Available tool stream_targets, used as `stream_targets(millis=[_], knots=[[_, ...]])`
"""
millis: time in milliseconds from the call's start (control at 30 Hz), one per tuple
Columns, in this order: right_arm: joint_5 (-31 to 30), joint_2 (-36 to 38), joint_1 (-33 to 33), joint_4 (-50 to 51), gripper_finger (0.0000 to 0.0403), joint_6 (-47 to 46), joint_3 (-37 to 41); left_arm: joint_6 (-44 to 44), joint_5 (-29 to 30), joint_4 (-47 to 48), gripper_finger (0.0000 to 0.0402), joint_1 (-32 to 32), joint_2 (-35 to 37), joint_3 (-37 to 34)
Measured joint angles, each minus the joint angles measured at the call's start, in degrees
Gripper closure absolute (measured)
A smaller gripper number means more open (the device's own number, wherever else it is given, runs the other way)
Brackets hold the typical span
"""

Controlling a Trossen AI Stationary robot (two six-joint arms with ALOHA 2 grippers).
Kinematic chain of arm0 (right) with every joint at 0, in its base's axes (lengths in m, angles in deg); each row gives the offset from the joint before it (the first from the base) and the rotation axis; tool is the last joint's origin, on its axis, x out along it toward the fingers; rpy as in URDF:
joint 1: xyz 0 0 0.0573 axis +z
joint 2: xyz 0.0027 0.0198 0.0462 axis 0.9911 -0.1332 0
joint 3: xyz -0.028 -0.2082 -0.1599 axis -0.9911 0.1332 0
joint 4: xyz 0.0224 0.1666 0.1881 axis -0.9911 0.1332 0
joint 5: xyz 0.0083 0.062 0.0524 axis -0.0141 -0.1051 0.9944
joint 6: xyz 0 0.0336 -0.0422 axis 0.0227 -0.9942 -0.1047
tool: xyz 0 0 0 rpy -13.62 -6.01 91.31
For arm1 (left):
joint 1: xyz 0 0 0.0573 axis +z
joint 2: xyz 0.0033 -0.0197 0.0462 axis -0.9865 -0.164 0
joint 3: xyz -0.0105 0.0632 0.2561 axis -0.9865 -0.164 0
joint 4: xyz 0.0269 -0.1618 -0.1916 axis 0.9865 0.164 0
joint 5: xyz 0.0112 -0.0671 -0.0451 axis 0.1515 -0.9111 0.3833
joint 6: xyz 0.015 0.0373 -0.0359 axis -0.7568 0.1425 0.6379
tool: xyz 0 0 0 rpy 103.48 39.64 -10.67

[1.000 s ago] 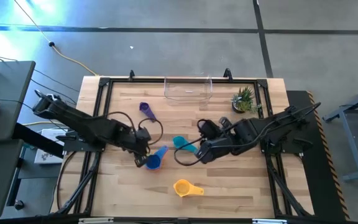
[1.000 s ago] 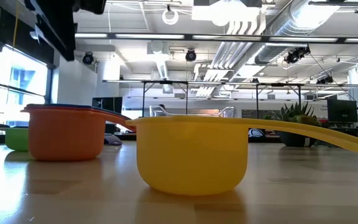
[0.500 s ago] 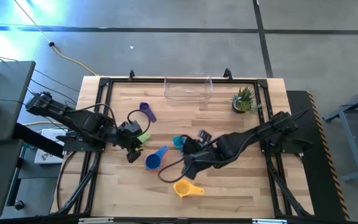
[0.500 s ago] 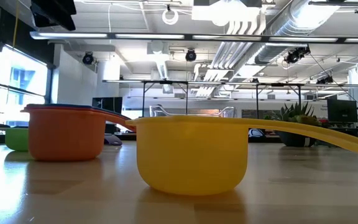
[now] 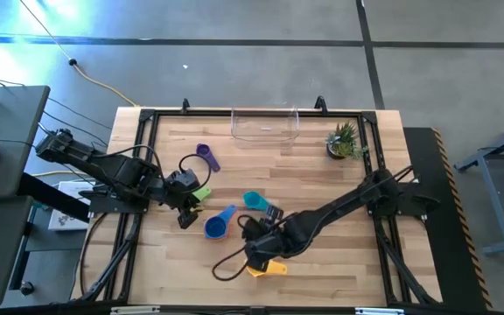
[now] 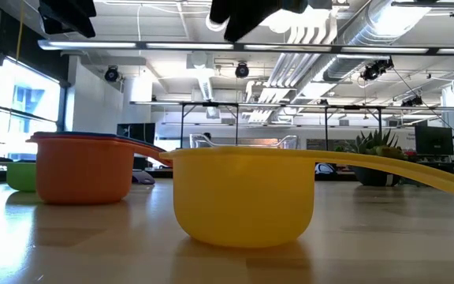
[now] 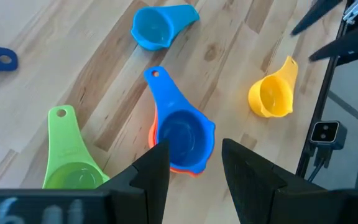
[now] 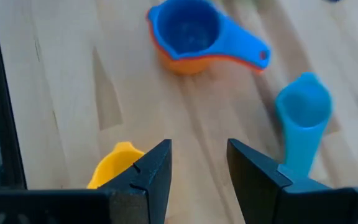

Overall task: Nest measuring cups in basket
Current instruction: Stack the yellow measuring cup on top of the blue measuring cup

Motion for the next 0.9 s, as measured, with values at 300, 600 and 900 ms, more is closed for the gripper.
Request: stream_targets(millis=[300,600,900], knots=[[4.40,-6.13,1.42,-3.28,0.0256,2.09,0.00,-0.01,-0.02,0.00,0.0264,0.00,0.00,0.00],[6.43,-10.13,1.68,-3.49,0.0256,3.87,0.00,-0.02,-0.04,0.00,0.0264,0.00,0.00,0.00],[6.81,-12.52,1.59,-3.03,0.0256,3.43,0.00,-1.10,-0.04,0.00,0.0264,0.00,0.00,0.00]])
